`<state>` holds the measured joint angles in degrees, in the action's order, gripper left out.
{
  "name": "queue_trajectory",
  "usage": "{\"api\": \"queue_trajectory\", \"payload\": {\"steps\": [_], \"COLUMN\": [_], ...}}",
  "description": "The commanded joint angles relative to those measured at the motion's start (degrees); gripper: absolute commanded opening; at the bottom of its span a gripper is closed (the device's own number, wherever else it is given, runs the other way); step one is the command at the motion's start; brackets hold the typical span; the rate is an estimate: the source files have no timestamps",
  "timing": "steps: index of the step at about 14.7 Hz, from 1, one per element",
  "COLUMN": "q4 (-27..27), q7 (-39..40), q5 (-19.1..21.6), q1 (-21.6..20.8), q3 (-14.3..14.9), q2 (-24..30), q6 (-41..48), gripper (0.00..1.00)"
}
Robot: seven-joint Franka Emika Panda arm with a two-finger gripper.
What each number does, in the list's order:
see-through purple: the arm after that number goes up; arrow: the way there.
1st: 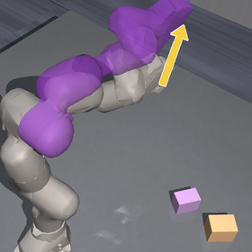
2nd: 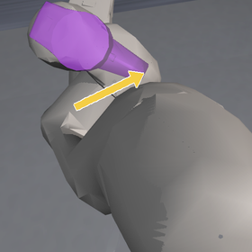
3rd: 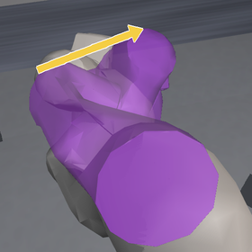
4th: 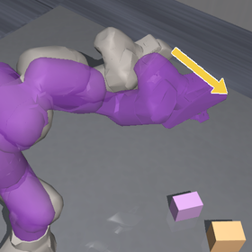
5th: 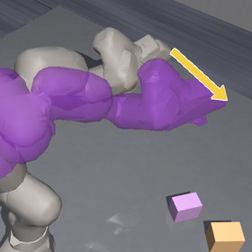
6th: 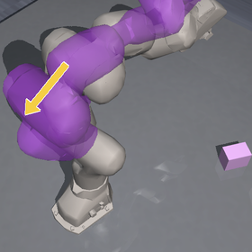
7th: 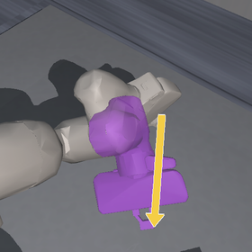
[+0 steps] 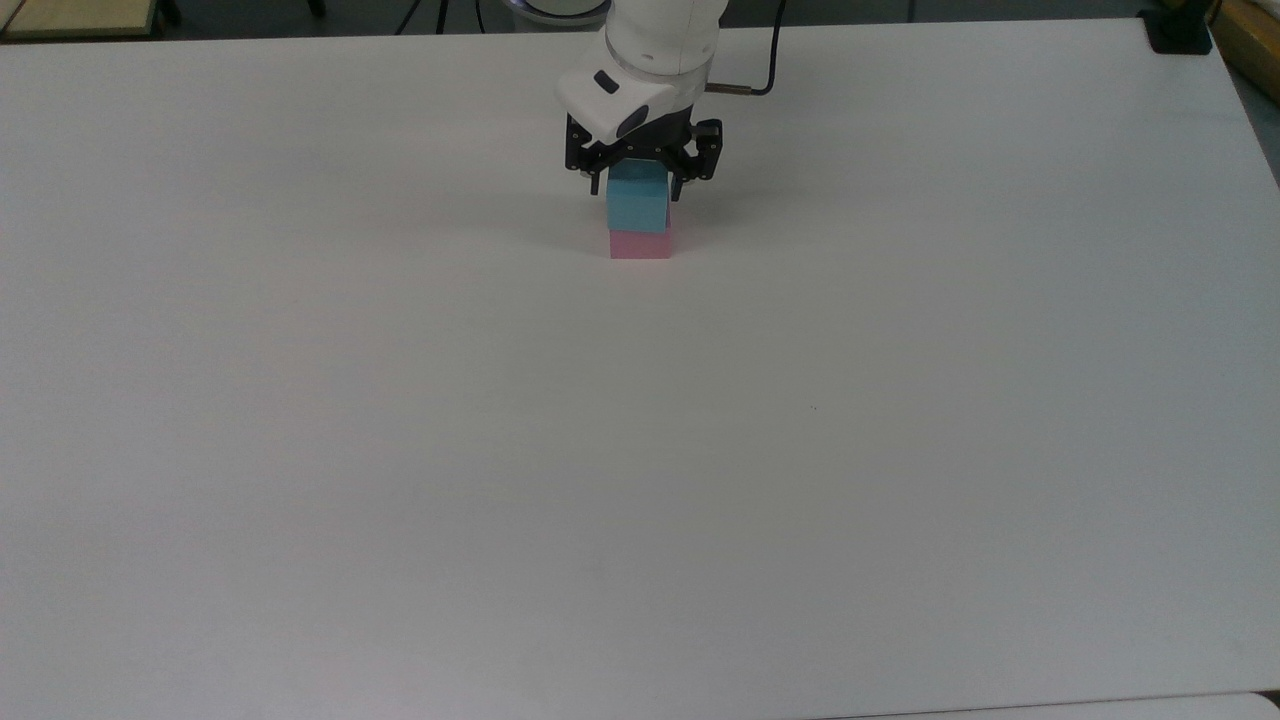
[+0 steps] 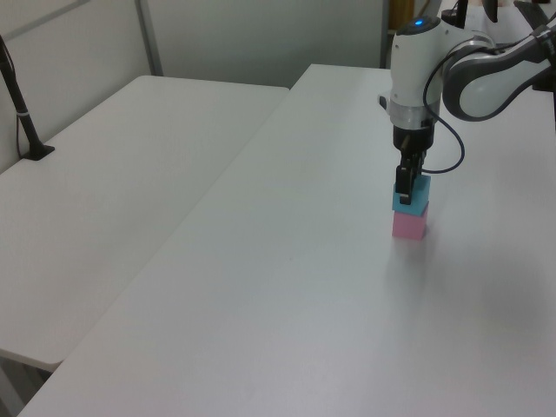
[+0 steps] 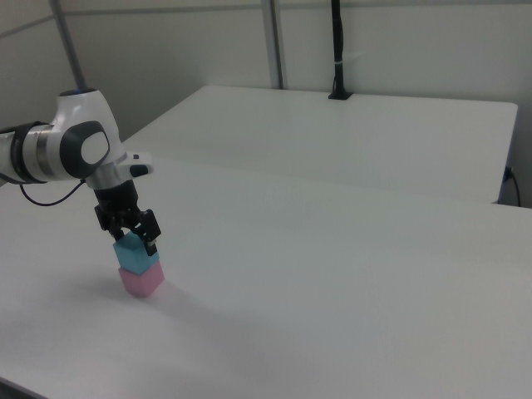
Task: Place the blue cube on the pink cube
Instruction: 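Open the gripper and raise it off the stacked cubes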
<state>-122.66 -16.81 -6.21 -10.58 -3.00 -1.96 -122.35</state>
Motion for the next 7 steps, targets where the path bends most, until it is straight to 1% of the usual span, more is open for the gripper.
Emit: {"api": "queue_trajectory", "payload": {"steps": [1,3,4,6,7], "q4": [-1.7,-1.0,0.2,4.2,7.6], "q7": [-1.8,-1.8,-1.5,-0.9,0.6], "q5": [-1.4,-1.4,-1.4,-1.4,-1.1], "q1": [-0.4,0.3,0.3,0.2,0.0], "q3": [0.0,0.0,0.1,0.2,0.2], "q2": [1.4,3.1,4.1,4.8,4.8], "q6": [0.1,1.5,3.2,8.3,12.5], "gripper": [1.00,1.00,1.00,1.00,1.00]}}
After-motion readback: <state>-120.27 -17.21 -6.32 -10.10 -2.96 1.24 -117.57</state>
